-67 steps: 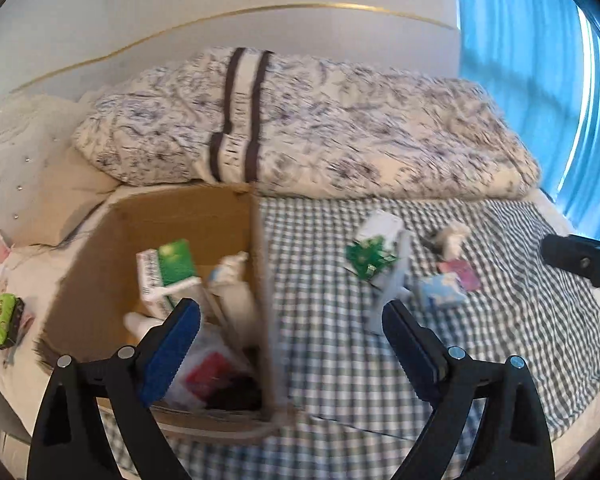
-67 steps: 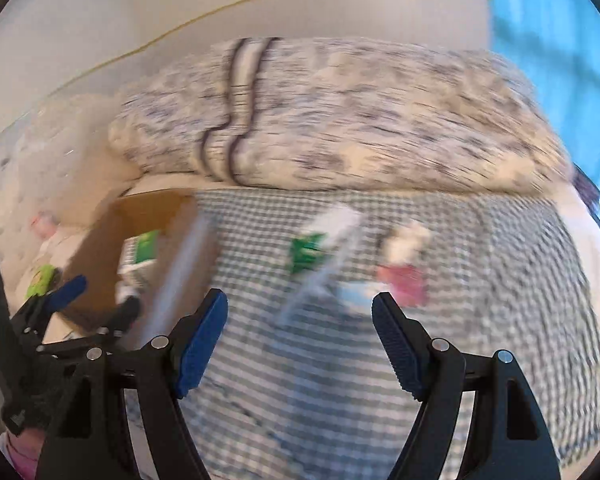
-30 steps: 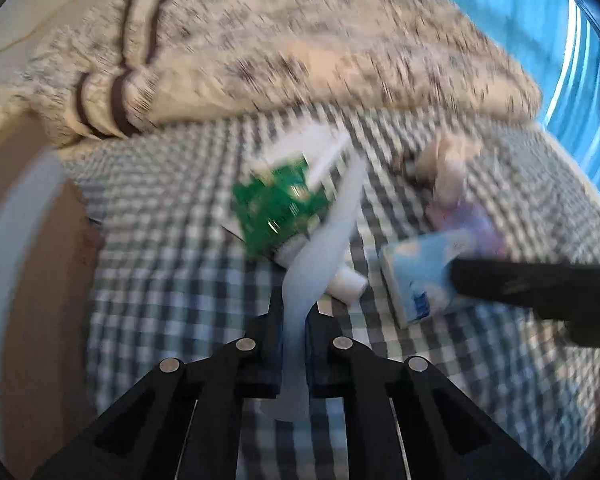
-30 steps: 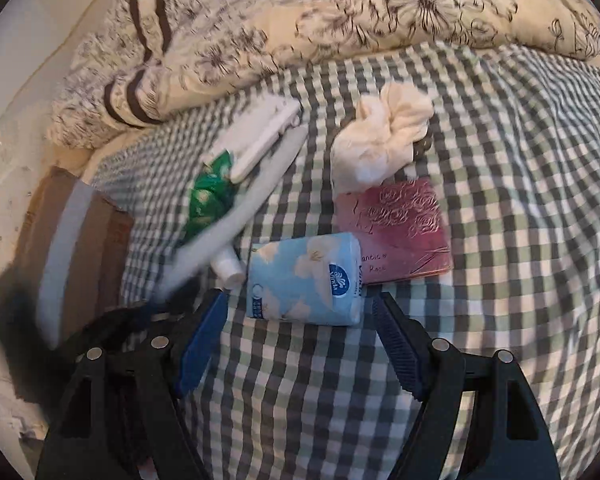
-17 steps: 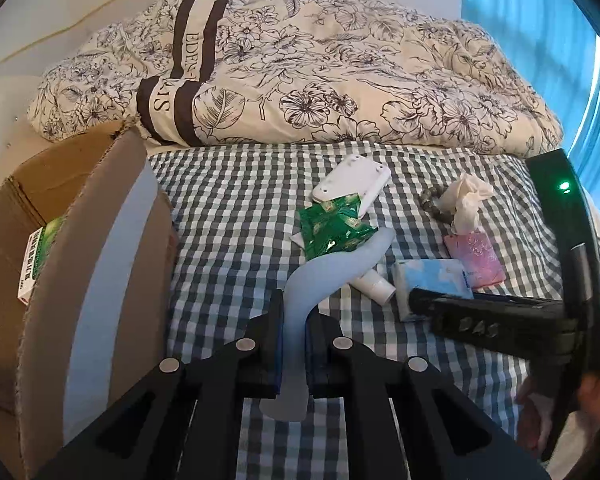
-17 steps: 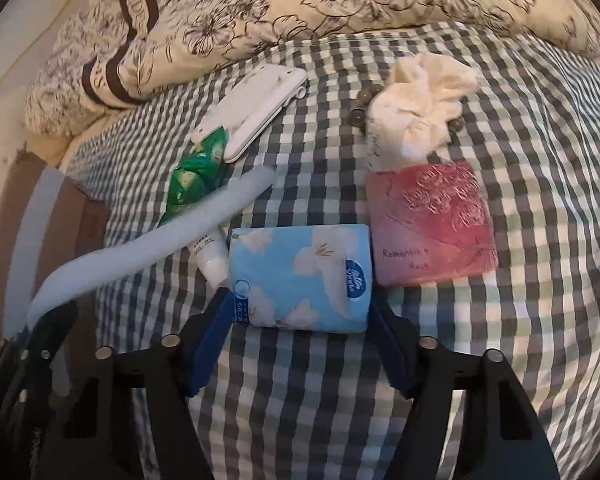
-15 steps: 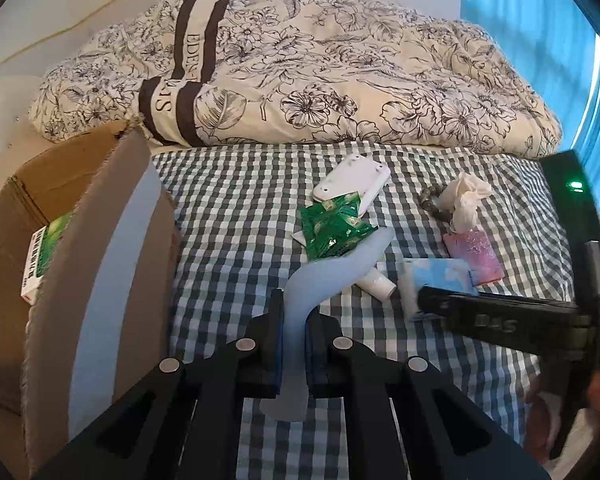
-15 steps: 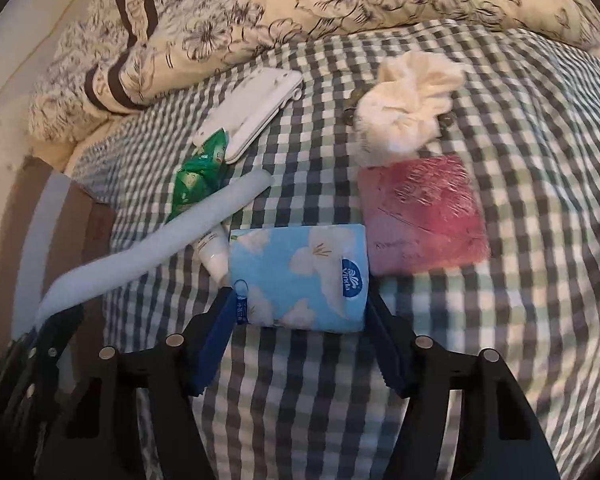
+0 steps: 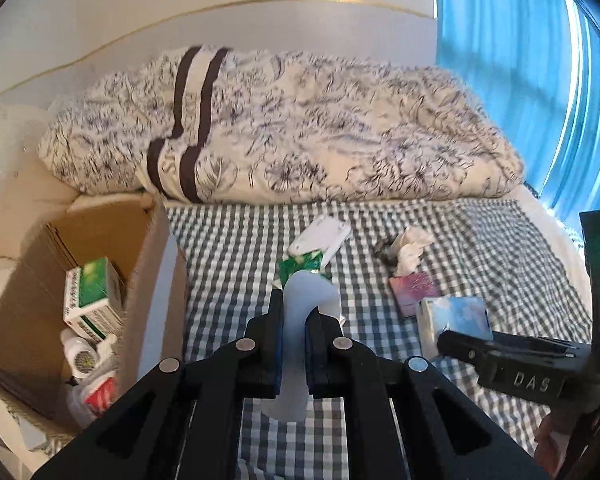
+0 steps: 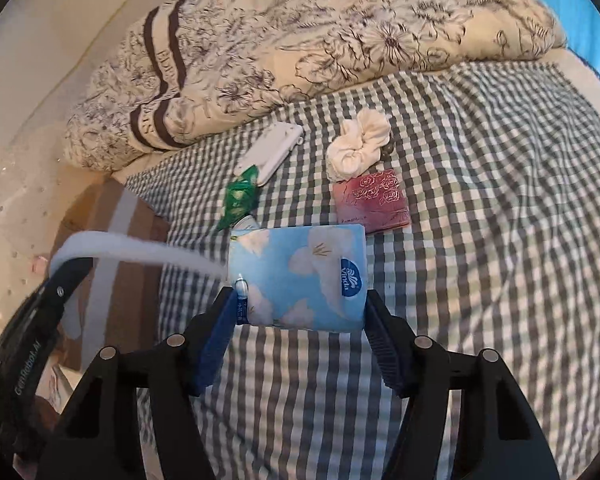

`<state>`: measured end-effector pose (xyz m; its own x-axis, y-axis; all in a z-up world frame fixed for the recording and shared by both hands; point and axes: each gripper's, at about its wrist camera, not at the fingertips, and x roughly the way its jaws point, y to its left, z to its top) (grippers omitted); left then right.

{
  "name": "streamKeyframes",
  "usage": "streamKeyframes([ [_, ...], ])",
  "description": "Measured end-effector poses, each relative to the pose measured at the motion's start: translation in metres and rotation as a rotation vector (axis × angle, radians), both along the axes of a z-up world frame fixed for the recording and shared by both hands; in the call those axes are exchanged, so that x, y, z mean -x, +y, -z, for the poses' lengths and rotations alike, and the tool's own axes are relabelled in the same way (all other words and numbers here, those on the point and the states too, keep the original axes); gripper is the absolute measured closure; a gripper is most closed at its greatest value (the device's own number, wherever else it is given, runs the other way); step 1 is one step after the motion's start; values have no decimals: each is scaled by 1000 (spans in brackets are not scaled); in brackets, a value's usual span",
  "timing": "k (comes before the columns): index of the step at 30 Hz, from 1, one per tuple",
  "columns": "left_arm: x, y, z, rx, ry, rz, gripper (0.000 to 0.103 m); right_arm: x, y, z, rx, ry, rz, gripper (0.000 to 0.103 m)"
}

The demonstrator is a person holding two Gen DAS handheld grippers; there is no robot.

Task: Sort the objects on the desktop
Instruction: 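Grasp the blue tissue pack with the right tool while the left tool grasps the white curved strip, then carry the tissue pack and curved strip into the box and open both tools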

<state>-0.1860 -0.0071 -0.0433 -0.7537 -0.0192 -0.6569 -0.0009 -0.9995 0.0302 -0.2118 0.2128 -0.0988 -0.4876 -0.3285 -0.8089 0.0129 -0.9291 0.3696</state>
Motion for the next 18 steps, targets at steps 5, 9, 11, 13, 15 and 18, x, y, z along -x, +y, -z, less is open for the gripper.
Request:
streamKeyframes([
  [5, -25, 4, -25, 5, 45, 2, 95, -29, -10, -24, -18, 40, -24, 40],
  [9, -47, 1, -45, -4, 85, 4, 95, -54, -18, -45, -39, 79, -48, 40],
  [11, -56, -3, -55, -6, 100, 1, 95, -64, -26, -57, -47, 100, -65, 40],
  [13, -63, -9, -64, -15, 109, -3, 95, -71, -34, -67, -54, 117, -79, 40],
  [15, -70, -17, -74, -21, 120, -4, 95, -77, -45, -78, -56, 134, -97, 40],
  [18, -76, -34, -88, -28, 131, -12, 95, -84, -67, -94, -61, 164, -124, 40],
])
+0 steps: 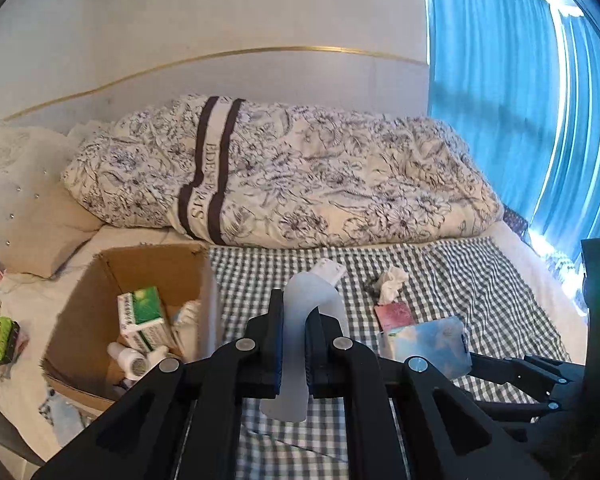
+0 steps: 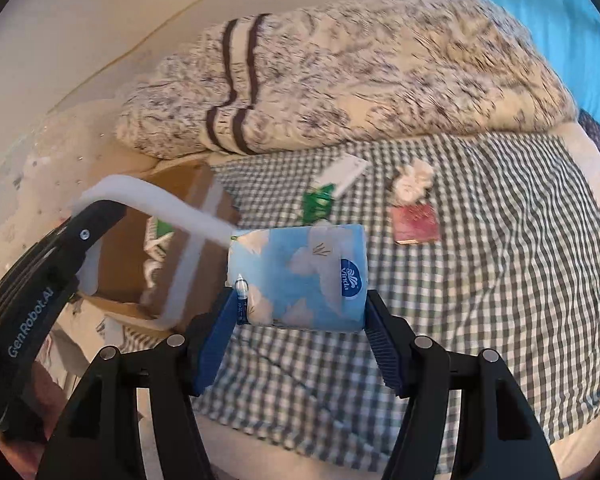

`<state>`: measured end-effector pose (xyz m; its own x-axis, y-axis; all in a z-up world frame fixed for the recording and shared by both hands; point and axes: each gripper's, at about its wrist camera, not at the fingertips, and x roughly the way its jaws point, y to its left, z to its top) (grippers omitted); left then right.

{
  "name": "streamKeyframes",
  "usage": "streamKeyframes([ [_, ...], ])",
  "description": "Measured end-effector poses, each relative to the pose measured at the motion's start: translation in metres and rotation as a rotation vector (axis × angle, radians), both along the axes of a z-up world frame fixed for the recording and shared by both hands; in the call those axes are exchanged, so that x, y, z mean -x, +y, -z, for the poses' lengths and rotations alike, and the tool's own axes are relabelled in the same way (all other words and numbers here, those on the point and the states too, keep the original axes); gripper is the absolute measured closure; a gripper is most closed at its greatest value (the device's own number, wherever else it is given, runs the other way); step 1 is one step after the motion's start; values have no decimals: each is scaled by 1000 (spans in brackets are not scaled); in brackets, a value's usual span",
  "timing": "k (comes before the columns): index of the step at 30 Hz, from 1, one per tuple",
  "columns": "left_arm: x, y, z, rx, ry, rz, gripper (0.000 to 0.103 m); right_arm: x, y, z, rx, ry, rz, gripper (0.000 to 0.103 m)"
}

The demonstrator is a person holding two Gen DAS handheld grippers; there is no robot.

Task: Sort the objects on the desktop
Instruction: 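Carry the tissue pack and curved strip into the box and open both tools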

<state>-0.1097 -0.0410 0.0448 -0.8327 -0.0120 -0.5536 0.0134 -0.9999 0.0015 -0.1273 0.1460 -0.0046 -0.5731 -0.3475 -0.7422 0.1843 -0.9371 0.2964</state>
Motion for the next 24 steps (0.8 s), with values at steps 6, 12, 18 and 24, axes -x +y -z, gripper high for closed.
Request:
streamKeyframes([
  [6, -8, -55, -32, -11, 20, -46, 95, -4, -57, -26, 17, 39, -80, 40],
  [12, -15, -116, -44, -12, 40, -104, 95, -1, -124, -36, 8, 59, -174, 40],
  [18, -4, -161, -23, -35, -1, -167, 95, 12, -186, -18, -34, 20, -263, 40],
  [24, 22, -191, 18, -58, -93, -187, 94, 36, -222, 21, -96, -49, -303, 39],
])
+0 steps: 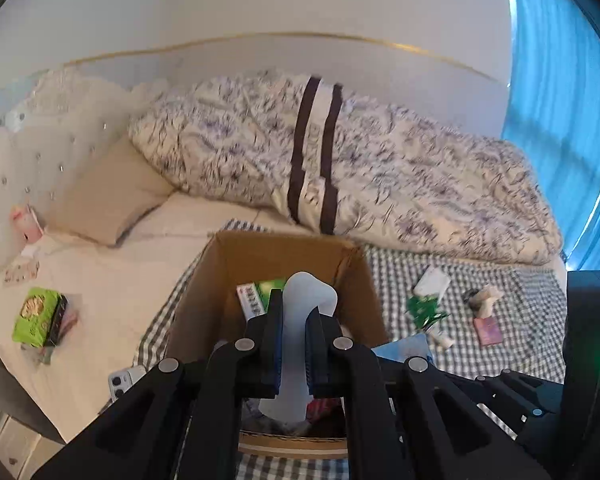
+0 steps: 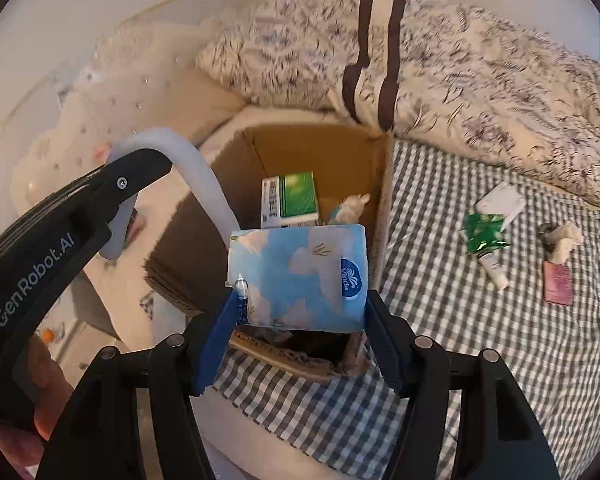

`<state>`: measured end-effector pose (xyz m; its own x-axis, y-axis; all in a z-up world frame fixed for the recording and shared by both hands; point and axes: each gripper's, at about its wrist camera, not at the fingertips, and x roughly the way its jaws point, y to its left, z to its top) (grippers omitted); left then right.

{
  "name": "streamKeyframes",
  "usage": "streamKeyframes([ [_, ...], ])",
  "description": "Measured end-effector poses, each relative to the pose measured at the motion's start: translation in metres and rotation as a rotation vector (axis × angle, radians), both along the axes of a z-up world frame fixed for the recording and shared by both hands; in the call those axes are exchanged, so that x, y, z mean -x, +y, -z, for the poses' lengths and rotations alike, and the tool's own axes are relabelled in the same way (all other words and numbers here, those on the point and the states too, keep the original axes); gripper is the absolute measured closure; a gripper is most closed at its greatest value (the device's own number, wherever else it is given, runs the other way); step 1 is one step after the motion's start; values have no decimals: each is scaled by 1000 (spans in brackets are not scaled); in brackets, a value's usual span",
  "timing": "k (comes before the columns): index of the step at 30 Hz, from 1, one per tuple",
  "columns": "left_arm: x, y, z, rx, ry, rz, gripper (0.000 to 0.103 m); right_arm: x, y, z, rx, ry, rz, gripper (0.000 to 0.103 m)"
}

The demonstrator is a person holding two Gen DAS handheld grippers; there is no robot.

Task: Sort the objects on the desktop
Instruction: 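Carry the tissue pack and curved strip into the box and open both tools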

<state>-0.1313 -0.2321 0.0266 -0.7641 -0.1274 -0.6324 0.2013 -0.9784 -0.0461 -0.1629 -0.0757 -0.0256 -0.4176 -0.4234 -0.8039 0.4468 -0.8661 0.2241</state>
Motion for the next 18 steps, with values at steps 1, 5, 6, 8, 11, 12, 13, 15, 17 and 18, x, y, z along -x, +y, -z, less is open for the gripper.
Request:
streamKeyframes([
  [1, 5, -3, 8, -3, -24, 5, 90, 4, -4, 6, -12, -7, -2, 38],
  [5, 24, -11, 36, 19, -128, 3, 68, 14, -17, 22, -98, 31, 24, 22],
  [6, 27, -12, 41, 27, -146, 3, 66, 14, -18, 23, -112, 44, 34, 21],
  [8, 31, -11, 50, 31, -167, 10, 58, 18, -16, 27, -104, 36, 40, 21],
  [11, 32, -6, 56, 33, -174, 8, 53, 25, -7, 28, -74, 14, 56, 21],
  [12, 32, -3, 56, 39, -175, 8, 49, 26, -4, 27, -74, 15, 61, 21],
  [13, 32, -1, 57, 50, -177, 6, 35, 26, 1, 26, -74, 18, 66, 21],
  [15, 32, 5, 56, 79, -184, -11, 13, 27, 11, 25, -71, 24, 77, 21],
  [17, 34, 7, 57, 110, -195, -62, 8, 26, 23, 22, -65, 24, 94, 21],
  [18, 34, 7, 58, 117, -210, -85, 8, 25, 29, 21, -60, 21, 100, 21],
])
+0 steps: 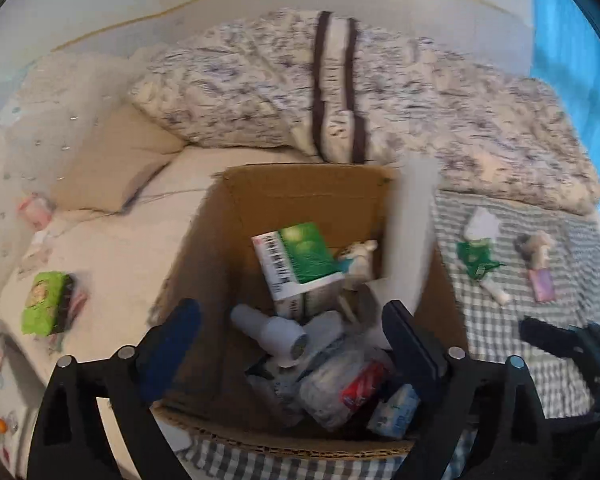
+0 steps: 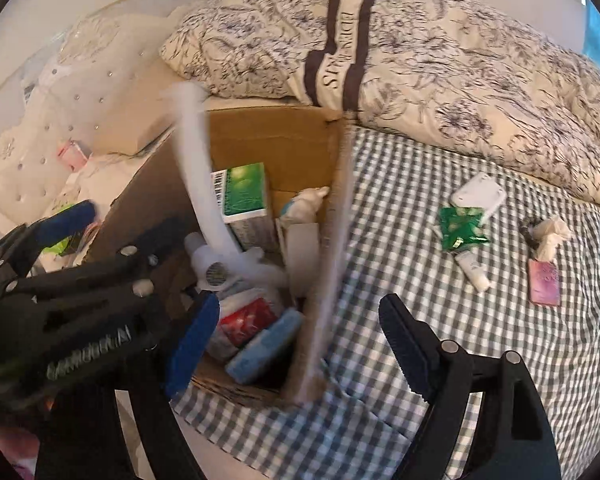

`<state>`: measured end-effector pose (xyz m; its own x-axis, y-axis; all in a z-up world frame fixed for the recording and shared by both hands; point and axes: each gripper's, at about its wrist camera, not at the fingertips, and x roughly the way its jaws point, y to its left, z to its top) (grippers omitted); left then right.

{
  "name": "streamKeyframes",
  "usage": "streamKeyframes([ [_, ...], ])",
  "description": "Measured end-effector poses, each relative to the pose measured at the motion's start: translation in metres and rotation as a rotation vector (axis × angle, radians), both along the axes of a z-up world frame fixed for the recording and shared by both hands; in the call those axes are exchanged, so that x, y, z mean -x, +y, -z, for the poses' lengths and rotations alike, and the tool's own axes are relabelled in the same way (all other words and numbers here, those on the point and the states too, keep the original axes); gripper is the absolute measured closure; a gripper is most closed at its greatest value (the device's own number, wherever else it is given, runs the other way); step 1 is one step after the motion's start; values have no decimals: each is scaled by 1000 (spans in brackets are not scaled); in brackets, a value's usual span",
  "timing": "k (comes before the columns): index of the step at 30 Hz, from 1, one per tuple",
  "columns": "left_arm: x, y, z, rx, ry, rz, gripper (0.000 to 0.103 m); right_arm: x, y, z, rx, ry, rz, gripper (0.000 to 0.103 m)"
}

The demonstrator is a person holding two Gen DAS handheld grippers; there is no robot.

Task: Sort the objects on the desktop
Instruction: 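Carry the tissue pack and curved strip into the box and open both tools, then move both tools back over the remaining items on the sheet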

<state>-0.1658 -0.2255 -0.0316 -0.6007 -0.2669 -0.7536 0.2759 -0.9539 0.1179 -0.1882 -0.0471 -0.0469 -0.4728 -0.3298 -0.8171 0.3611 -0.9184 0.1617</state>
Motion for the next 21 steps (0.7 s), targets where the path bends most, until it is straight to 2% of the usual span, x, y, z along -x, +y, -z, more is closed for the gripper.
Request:
streamKeyframes([
  [3, 0, -2, 5, -12, -47, -35, 8, -4, 15, -3, 13, 0, 14, 21],
  [10, -17, 8, -2, -28, -38, -47, 8, -20, 44, -20, 62, 24, 45, 21],
  [15, -24, 36, -15, -53, -1, -2, 8, -29, 89, -33, 92, 54, 115, 21],
  [21, -25, 94, -21, -80, 40, 95, 8, -38, 169, -41, 113, 87, 260, 21],
])
